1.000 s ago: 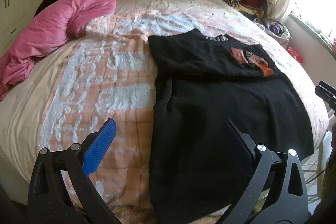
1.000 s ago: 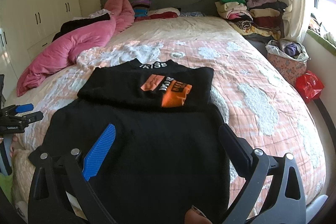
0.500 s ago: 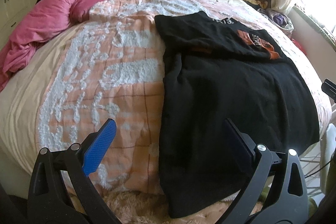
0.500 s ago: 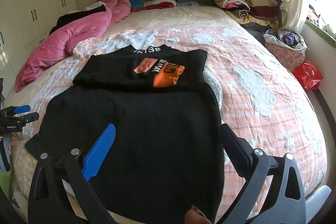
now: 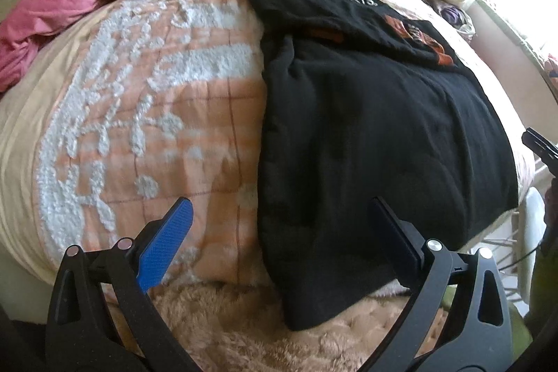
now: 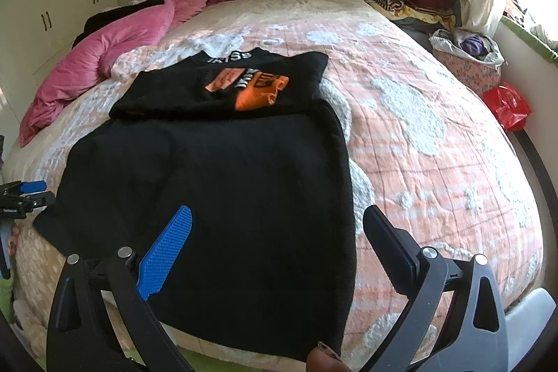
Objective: Fold small clothes
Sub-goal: 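Move both open grippers back along the sweatshirt toward its hem, then close the left and right grippers on the sweatshirt hem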
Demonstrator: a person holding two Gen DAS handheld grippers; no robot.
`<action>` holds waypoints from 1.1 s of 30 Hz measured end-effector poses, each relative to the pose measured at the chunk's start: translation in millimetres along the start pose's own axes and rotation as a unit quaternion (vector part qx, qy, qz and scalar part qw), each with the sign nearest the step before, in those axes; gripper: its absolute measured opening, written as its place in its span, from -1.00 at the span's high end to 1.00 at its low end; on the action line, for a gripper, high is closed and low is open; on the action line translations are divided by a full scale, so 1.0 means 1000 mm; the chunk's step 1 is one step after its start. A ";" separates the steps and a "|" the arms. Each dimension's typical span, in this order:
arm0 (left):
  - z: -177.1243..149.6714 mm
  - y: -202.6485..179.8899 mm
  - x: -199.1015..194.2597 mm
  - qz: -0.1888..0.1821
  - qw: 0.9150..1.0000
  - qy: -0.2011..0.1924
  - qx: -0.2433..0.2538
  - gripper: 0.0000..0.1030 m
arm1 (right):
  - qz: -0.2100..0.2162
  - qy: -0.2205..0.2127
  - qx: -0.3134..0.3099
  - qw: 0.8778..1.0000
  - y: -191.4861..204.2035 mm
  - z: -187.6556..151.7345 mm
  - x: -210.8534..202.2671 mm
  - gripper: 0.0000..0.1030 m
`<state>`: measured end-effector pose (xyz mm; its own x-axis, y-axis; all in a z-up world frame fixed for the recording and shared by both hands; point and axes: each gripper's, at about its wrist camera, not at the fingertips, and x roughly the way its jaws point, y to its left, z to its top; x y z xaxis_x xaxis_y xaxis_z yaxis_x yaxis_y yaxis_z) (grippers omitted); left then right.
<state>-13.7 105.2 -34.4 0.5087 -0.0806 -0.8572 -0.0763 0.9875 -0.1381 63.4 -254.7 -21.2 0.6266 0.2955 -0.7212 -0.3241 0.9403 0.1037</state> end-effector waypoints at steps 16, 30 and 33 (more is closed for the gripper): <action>-0.017 -0.004 0.019 -0.070 0.996 0.048 -0.020 -0.32 | -0.001 0.038 0.015 0.999 -0.021 -0.028 -0.005 -0.90; -0.026 0.002 0.004 -0.054 0.998 0.034 -0.013 0.24 | 0.038 0.134 0.025 0.990 -0.032 -0.068 0.009 -0.30; -0.029 0.002 0.005 -0.055 0.998 0.040 -0.010 0.24 | 0.033 0.147 0.025 0.988 -0.032 -0.078 0.016 0.02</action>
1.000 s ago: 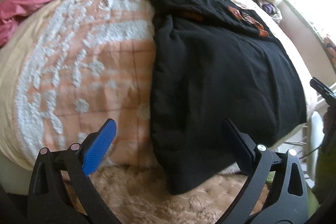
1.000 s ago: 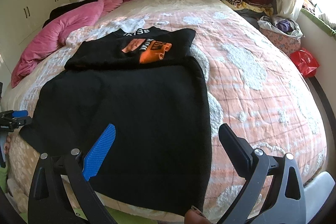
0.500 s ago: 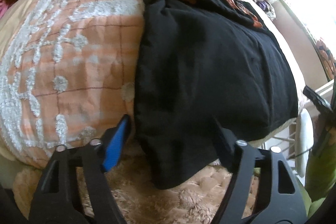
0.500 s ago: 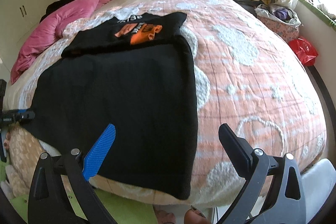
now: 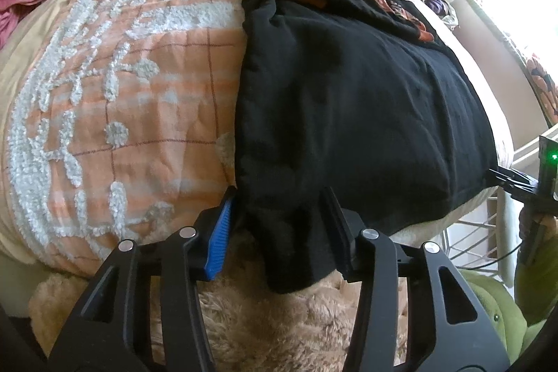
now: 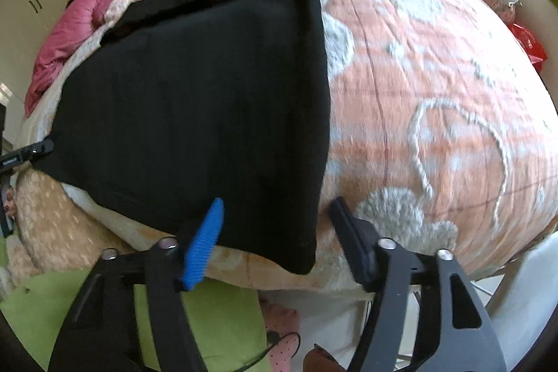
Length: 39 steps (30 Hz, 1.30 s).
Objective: Fold small clothes
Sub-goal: 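Close the left and right grippers on the sweatshirt hem, then lift the hem with both grippers and fold it toward the collar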
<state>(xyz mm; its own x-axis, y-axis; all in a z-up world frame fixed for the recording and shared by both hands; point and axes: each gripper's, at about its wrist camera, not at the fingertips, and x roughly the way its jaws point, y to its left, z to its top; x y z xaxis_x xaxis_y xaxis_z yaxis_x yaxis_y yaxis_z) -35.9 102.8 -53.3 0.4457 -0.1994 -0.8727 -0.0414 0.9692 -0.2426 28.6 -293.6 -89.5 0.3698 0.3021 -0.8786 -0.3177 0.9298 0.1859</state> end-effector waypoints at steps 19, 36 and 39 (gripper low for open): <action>0.008 0.000 -0.017 -0.032 0.999 -0.033 -0.006 0.96 | 0.092 -0.227 -0.018 0.969 0.011 0.040 -0.092 0.86; 0.084 0.009 -0.078 -0.069 0.984 -0.155 -0.046 0.96 | 0.060 -0.322 0.007 0.945 0.000 0.089 -0.115 0.86; 0.101 0.016 -0.079 -0.081 0.981 -0.165 -0.062 0.96 | 0.054 -0.328 -0.001 0.943 0.001 0.104 -0.116 0.86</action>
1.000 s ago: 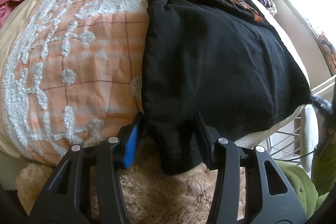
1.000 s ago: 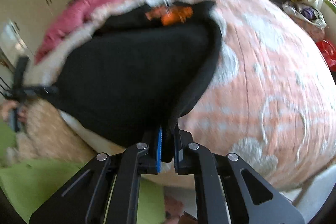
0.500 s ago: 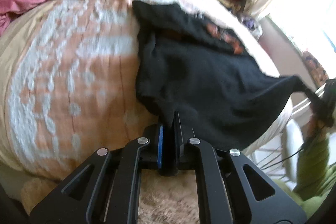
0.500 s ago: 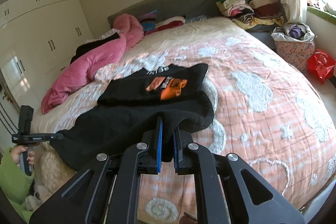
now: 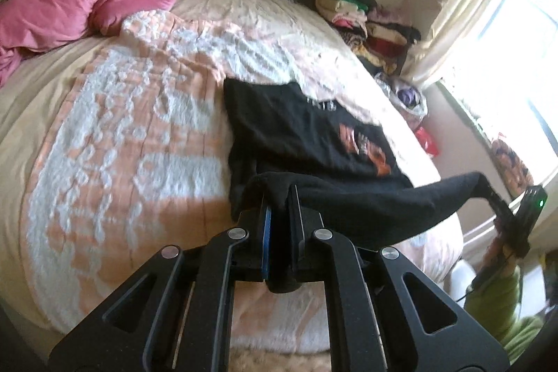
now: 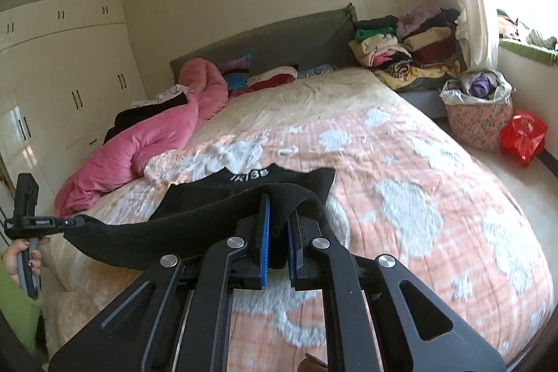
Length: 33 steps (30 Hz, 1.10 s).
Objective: Fold small clothes
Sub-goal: 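Lift the hem with both grippers and fold it toward the collar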
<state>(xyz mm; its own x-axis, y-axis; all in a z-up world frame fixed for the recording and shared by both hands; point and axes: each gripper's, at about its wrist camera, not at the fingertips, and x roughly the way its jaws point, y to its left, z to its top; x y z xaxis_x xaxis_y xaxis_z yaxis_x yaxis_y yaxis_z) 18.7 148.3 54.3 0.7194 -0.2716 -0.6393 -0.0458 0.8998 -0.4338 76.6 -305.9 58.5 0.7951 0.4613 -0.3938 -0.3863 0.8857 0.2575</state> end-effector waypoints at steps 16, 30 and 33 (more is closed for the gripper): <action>0.067 0.008 0.036 -0.016 0.997 -0.051 -0.061 0.96 | -0.018 -0.010 -0.023 1.000 -0.002 0.041 0.053 0.86; 0.107 -0.005 0.078 0.050 0.993 -0.096 -0.040 0.96 | -0.038 0.004 -0.008 0.999 -0.020 0.058 0.114 0.86; 0.112 -0.009 0.090 0.072 0.992 -0.097 -0.025 0.96 | -0.046 0.011 -0.010 0.999 -0.025 0.058 0.128 0.86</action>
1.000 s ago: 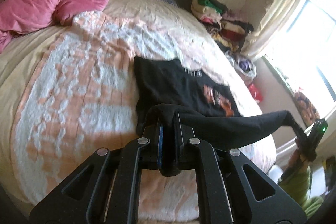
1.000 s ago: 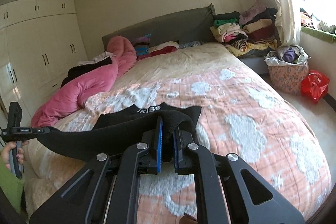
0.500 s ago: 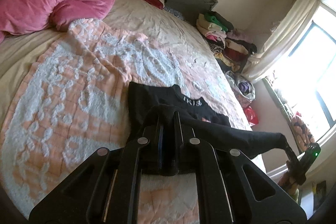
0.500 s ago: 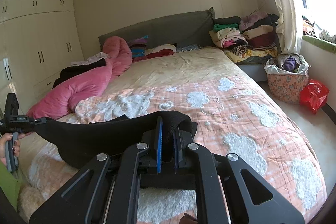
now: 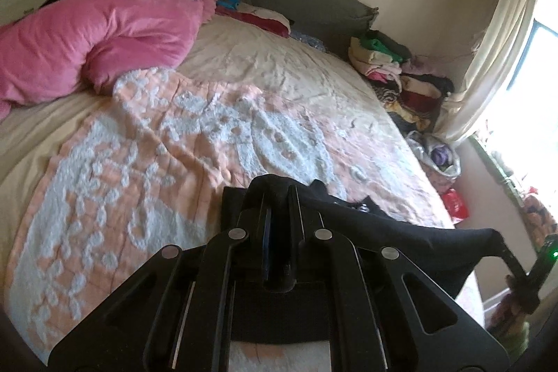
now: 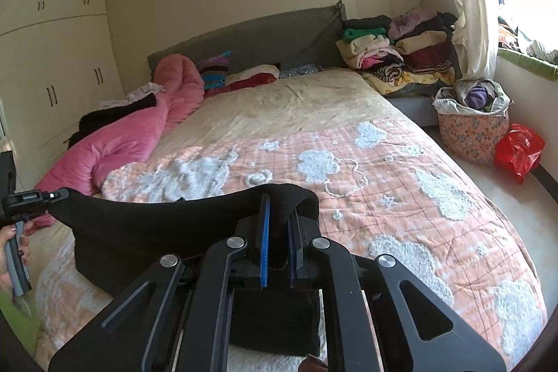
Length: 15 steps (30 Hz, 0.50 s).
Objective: Fold small clothes
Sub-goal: 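Lift the hem with both grippers and fold it toward the collar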
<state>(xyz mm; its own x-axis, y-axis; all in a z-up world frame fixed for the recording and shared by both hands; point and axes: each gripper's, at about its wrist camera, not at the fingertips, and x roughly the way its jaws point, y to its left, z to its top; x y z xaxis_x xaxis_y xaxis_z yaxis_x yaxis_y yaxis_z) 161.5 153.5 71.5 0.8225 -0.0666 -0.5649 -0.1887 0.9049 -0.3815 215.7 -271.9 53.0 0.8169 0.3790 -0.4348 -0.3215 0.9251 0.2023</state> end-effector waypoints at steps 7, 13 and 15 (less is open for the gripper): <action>0.003 0.000 0.022 0.017 1.000 0.011 0.015 0.95 | -0.015 0.020 -0.003 1.000 -0.005 -0.003 0.030 0.86; 0.000 0.005 0.039 0.027 0.999 0.022 0.021 0.95 | -0.020 0.034 0.000 0.999 -0.006 -0.009 0.050 0.86; -0.002 0.007 0.045 0.030 0.999 0.026 0.024 0.95 | -0.022 0.039 0.002 0.999 -0.007 -0.010 0.056 0.86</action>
<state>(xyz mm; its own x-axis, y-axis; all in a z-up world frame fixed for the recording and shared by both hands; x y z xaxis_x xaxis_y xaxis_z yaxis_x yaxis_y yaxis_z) 196.1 156.0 42.3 0.7808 -0.0321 -0.6239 -0.2105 0.9268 -0.3112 258.4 -256.6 18.2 0.7900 0.3391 -0.5108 -0.2843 0.9408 0.1849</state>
